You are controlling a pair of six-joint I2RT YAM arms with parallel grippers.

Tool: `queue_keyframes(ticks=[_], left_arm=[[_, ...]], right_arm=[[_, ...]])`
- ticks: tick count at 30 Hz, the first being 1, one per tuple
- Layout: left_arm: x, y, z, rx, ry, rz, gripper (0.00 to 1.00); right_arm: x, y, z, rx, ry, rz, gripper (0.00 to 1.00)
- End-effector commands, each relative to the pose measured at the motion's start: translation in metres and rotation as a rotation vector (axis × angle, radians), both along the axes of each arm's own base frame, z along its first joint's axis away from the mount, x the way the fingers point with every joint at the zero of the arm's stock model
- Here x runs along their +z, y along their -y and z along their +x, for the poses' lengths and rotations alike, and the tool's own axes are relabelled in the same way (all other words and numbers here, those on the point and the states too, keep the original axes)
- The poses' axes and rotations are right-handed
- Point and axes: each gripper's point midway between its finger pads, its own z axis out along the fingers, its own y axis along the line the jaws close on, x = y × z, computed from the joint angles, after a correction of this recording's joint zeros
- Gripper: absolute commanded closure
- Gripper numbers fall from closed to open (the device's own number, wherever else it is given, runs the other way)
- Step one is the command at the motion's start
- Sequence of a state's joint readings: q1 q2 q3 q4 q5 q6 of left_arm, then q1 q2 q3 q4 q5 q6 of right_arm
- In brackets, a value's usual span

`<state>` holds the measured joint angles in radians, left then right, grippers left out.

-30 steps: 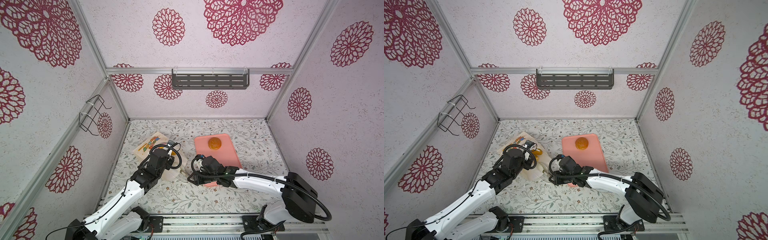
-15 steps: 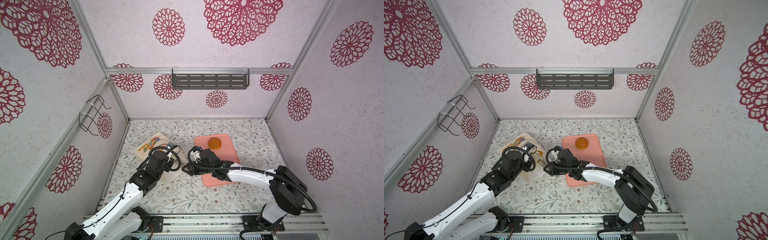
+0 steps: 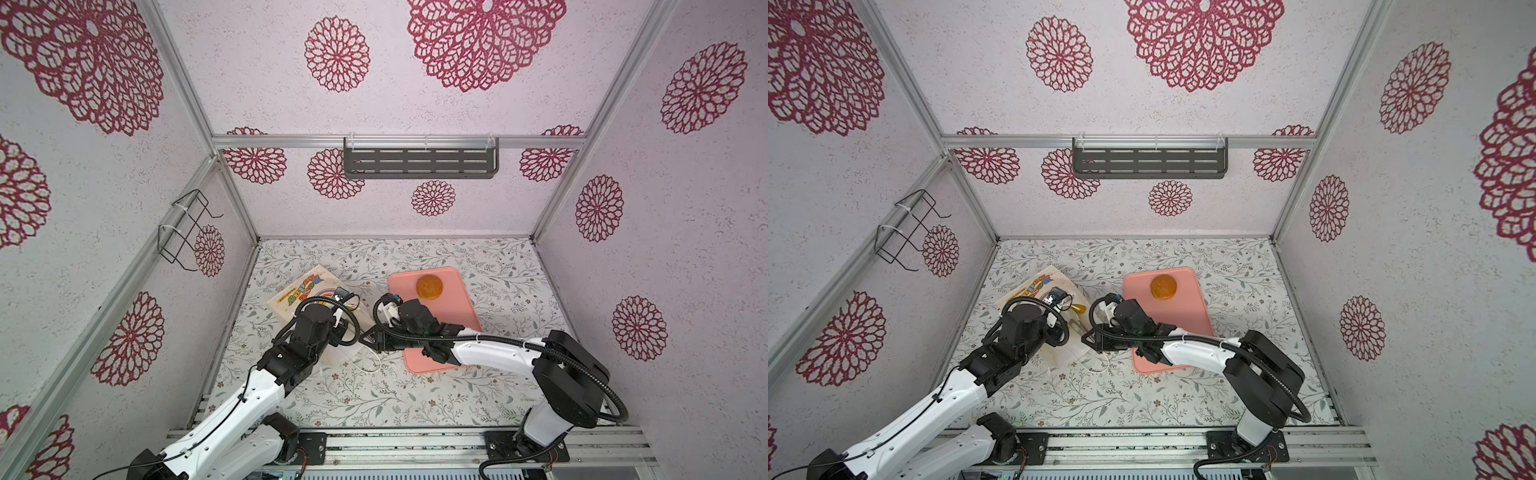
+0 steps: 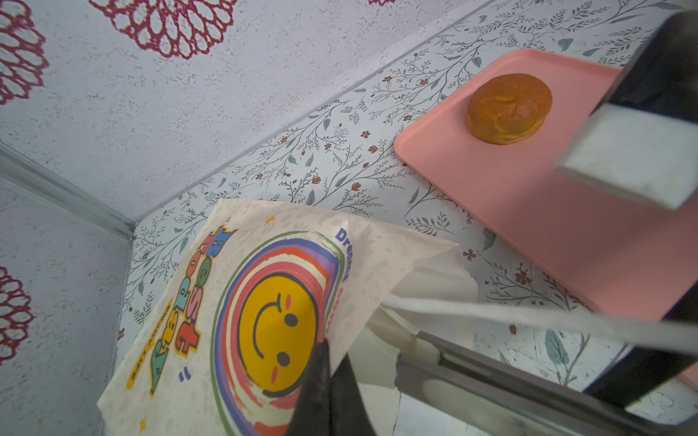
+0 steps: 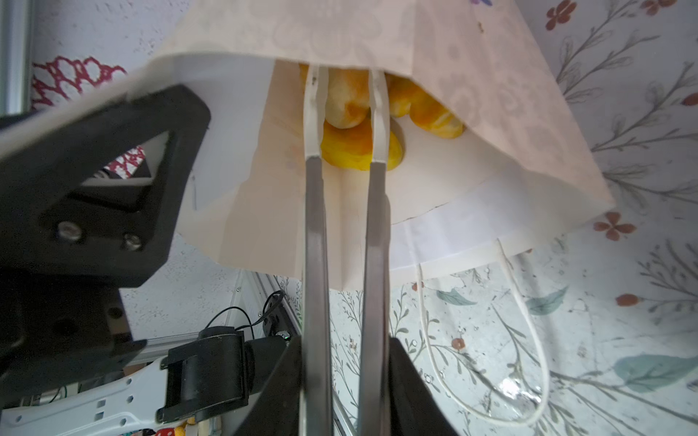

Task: Take the fake bread out of the paper bag
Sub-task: 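Carry the tongs with the right gripper into the bag mouth, then pinch a pale roll inside the bag with the tongs and pull it out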

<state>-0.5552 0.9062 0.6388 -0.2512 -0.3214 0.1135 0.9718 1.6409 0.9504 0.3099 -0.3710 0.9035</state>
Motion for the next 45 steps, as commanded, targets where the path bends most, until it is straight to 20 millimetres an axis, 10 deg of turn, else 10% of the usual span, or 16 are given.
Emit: queue_keyframes(ticks=[1, 13, 24, 45], left_arm=[[0.010, 0.007, -0.004, -0.018, 0.026, -0.073, 1.00], [0.012, -0.002, -0.012, 0.018, 0.044, -0.127, 1.00], [0.009, 0.000, -0.010, 0.015, 0.033, -0.116, 1.00], [0.017, -0.001, -0.012, 0.013, 0.050, -0.126, 1.00]], right_arm=[[0.025, -0.015, -0.003, 0.018, 0.031, 0.112, 0.65], [0.001, -0.022, -0.007, 0.028, -0.033, 0.132, 0.63], [0.021, -0.034, -0.006, 0.056, -0.026, 0.237, 0.60], [-0.022, -0.042, 0.007, 0.013, -0.084, 0.029, 0.59]])
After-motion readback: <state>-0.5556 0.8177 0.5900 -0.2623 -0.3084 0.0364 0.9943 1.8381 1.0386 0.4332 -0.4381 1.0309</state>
